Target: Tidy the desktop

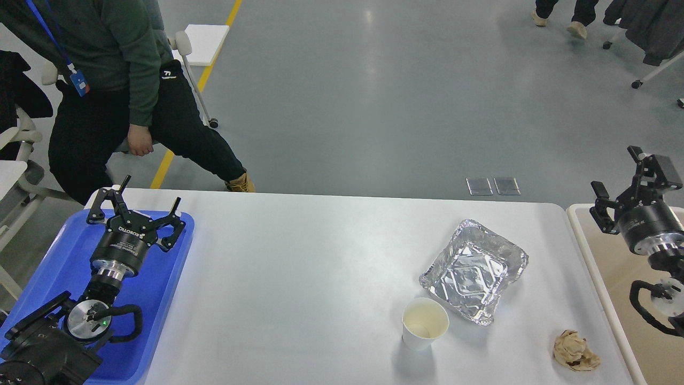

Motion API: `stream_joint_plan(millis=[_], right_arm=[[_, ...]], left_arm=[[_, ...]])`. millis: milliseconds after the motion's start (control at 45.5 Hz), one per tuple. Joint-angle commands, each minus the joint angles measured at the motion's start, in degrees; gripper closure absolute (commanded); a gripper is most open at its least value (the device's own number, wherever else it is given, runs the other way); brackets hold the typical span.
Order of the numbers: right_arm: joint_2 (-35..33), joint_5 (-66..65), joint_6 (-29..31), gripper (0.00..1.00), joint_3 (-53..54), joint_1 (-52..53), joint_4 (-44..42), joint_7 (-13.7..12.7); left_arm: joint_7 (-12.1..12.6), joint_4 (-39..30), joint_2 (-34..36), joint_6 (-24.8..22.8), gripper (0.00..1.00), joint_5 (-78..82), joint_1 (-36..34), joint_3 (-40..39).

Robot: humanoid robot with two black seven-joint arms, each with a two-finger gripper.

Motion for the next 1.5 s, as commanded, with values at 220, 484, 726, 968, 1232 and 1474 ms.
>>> stream_joint_plan(millis=[220, 484, 726, 968, 1232, 1474], right_arm=[[0.2, -0.1, -0.3, 0.0, 0.7, -0.5, 0.1, 0.1], [-0.2, -0.1, -0.2, 0.0, 2.1, -0.7, 0.1, 0.1], [0.0, -0.1, -0.5, 0.0, 2.7, -0.7, 0.0, 0.1], [-0.2, -0.1, -0.6, 0.0, 2.7, -0.8, -0.6, 0.1], [-2.7, -0.1, -0.4, 0.0, 2.7, -2.1, 0.2, 0.1], [-5.3, -0.2, 0.2, 0.0, 1.6, -2.0, 0.5, 0.0]], left_arm=[[0.0, 0.0, 0.0, 0.0, 0.01, 0.0, 0.0, 0.0], [0.0, 0.0, 0.0, 0.0, 0.01, 0.0, 0.0, 0.0], [0.0, -0.1, 0.0, 0.0, 0.01, 0.0, 0.0, 0.0], [0.0, 0.0, 0.0, 0.0, 0.01, 0.0, 0.0, 0.0], [0.0, 0.0, 0.0, 0.0, 0.01, 0.0, 0.0, 0.0], [0.0, 0.0, 0.0, 0.0, 0.01, 0.0, 0.0, 0.0]])
